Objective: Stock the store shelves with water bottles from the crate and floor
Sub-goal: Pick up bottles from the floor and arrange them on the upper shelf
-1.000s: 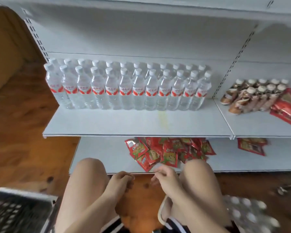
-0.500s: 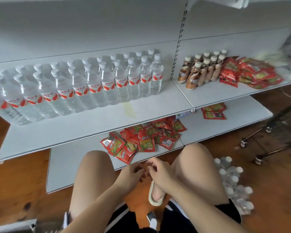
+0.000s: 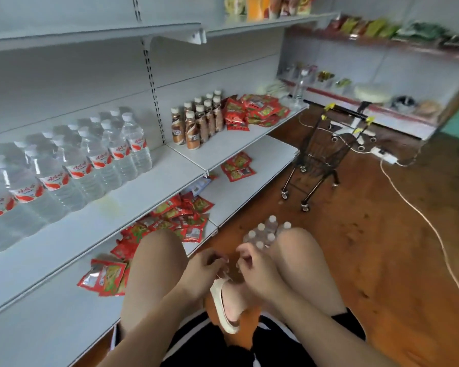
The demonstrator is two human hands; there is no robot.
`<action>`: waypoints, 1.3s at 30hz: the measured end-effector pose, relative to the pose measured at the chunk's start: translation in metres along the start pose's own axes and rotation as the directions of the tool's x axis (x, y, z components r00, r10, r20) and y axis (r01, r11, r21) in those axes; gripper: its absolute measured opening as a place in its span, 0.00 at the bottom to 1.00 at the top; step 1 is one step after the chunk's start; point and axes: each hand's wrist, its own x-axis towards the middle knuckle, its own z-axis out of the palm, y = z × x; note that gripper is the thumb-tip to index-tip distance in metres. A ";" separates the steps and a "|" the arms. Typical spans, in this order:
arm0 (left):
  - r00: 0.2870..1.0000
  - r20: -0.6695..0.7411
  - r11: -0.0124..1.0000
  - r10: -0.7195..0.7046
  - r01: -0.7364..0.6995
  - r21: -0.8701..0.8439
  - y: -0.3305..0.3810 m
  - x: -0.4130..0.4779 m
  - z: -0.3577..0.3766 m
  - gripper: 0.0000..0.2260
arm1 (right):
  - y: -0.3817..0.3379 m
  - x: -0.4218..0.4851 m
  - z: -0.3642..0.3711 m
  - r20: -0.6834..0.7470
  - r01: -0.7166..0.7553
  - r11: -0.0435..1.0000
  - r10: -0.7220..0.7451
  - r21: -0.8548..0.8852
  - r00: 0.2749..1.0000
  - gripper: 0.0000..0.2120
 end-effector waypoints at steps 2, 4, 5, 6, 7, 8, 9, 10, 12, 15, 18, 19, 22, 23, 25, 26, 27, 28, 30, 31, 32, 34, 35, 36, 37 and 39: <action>0.997 0.065 0.997 0.028 -0.032 0.066 0.005 0.009 0.013 0.07 | 0.010 -0.009 -0.014 -0.064 -0.030 0.999 0.032 0.029 0.997 0.12; 0.993 0.110 0.994 0.050 -0.060 0.092 0.010 0.018 0.024 0.08 | 0.019 -0.018 -0.025 -0.100 -0.071 0.996 0.077 0.062 0.992 0.11; 0.990 0.126 0.993 0.059 -0.071 0.096 0.013 0.021 0.030 0.08 | 0.024 -0.023 -0.030 -0.111 -0.088 0.994 0.095 0.071 0.989 0.11; 0.987 0.142 0.991 0.069 -0.084 0.102 0.015 0.024 0.036 0.08 | 0.027 -0.028 -0.035 -0.120 -0.108 0.992 0.116 0.071 0.986 0.12; 0.984 0.160 0.989 0.079 -0.097 0.110 0.017 0.026 0.042 0.08 | 0.031 -0.033 -0.039 -0.127 -0.128 0.989 0.136 0.075 0.982 0.12; 0.980 0.180 0.987 0.086 -0.108 0.118 0.019 0.027 0.048 0.07 | 0.034 -0.037 -0.043 -0.131 -0.153 0.984 0.164 0.090 0.978 0.13; 0.975 0.203 0.985 0.090 -0.117 0.124 0.022 0.027 0.055 0.07 | 0.037 -0.041 -0.045 -0.135 -0.180 0.977 0.194 0.111 0.972 0.13; 0.969 0.228 0.984 0.092 -0.123 0.126 0.024 0.028 0.061 0.06 | 0.042 -0.045 -0.047 -0.142 -0.211 0.971 0.226 0.108 0.964 0.13; 0.957 0.275 0.984 0.090 -0.128 0.126 0.028 0.028 0.073 0.06 | 0.052 -0.054 -0.049 -0.146 -0.261 0.963 0.268 0.068 0.952 0.11; 0.938 0.335 0.983 0.092 -0.140 0.123 0.036 0.028 0.091 0.05 | 0.067 -0.066 -0.049 -0.084 -0.313 0.950 0.313 0.016 0.946 0.10; 0.915 0.395 0.982 0.080 -0.141 0.128 0.044 0.031 0.110 0.06 | 0.082 -0.074 -0.051 -0.052 -0.346 0.937 0.344 -0.038 0.937 0.11; 0.908 0.411 0.981 0.075 -0.141 0.131 0.047 0.033 0.117 0.06 | 0.086 -0.076 -0.053 -0.056 -0.355 0.935 0.353 -0.030 0.934 0.12; 0.886 0.461 0.977 0.049 -0.138 0.161 0.053 0.037 0.142 0.06 | 0.105 -0.084 -0.061 -0.100 -0.404 0.914 0.407 0.042 0.908 0.12; 0.881 0.470 0.975 0.046 -0.142 0.170 0.054 0.037 0.147 0.06 | 0.108 -0.086 -0.064 -0.113 -0.417 0.908 0.419 0.044 0.901 0.12; 0.866 0.499 0.966 0.036 -0.158 0.206 0.055 0.038 0.166 0.06 | 0.120 -0.092 -0.072 -0.141 -0.438 0.897 0.442 0.060 0.886 0.12; 0.865 0.501 0.961 0.028 -0.161 0.224 0.055 0.038 0.175 0.05 | 0.125 -0.094 -0.076 -0.153 -0.433 0.898 0.440 0.081 0.885 0.11; 0.864 0.502 0.957 0.028 -0.168 0.236 0.055 0.038 0.183 0.05 | 0.129 -0.096 -0.079 -0.168 -0.431 0.895 0.445 0.113 0.880 0.11; 0.862 0.506 0.955 0.031 -0.175 0.240 0.054 0.037 0.191 0.05 | 0.133 -0.099 -0.080 -0.183 -0.436 0.886 0.460 0.157 0.869 0.11; 0.858 0.512 0.955 0.046 -0.188 0.230 0.054 0.035 0.205 0.07 | 0.140 -0.102 -0.082 -0.207 -0.455 0.856 0.504 0.245 0.838 0.12; 0.861 0.505 0.955 0.061 -0.197 0.220 0.055 0.035 0.210 0.08 | 0.143 -0.102 -0.082 -0.212 -0.459 0.844 0.520 0.276 0.828 0.12; 0.869 0.490 0.955 0.068 -0.199 0.219 0.054 0.036 0.215 0.09 | 0.146 -0.100 -0.081 -0.215 -0.464 0.836 0.531 0.294 0.820 0.11; 0.882 0.469 0.956 0.041 -0.171 0.239 0.050 0.039 0.219 0.09 | 0.151 -0.092 -0.080 -0.210 -0.485 0.814 0.560 0.321 0.801 0.10; 0.885 0.465 0.950 0.025 -0.166 0.266 0.046 0.041 0.217 0.09 | 0.152 -0.086 -0.080 -0.200 -0.497 0.800 0.577 0.338 0.792 0.09; 0.888 0.459 0.937 0.004 -0.164 0.310 0.040 0.044 0.213 0.10 | 0.153 -0.079 -0.079 -0.187 -0.505 0.788 0.588 0.353 0.787 0.09; 0.887 0.461 0.922 -0.026 -0.157 0.353 0.035 0.048 0.208 0.10 | 0.154 -0.071 -0.079 -0.171 -0.515 0.780 0.596 0.357 0.785 0.10; 0.875 0.477 0.900 -0.081 -0.141 0.412 0.032 0.058 0.201 0.09 | 0.154 -0.050 -0.082 -0.139 -0.522 0.786 0.588 0.332 0.797 0.11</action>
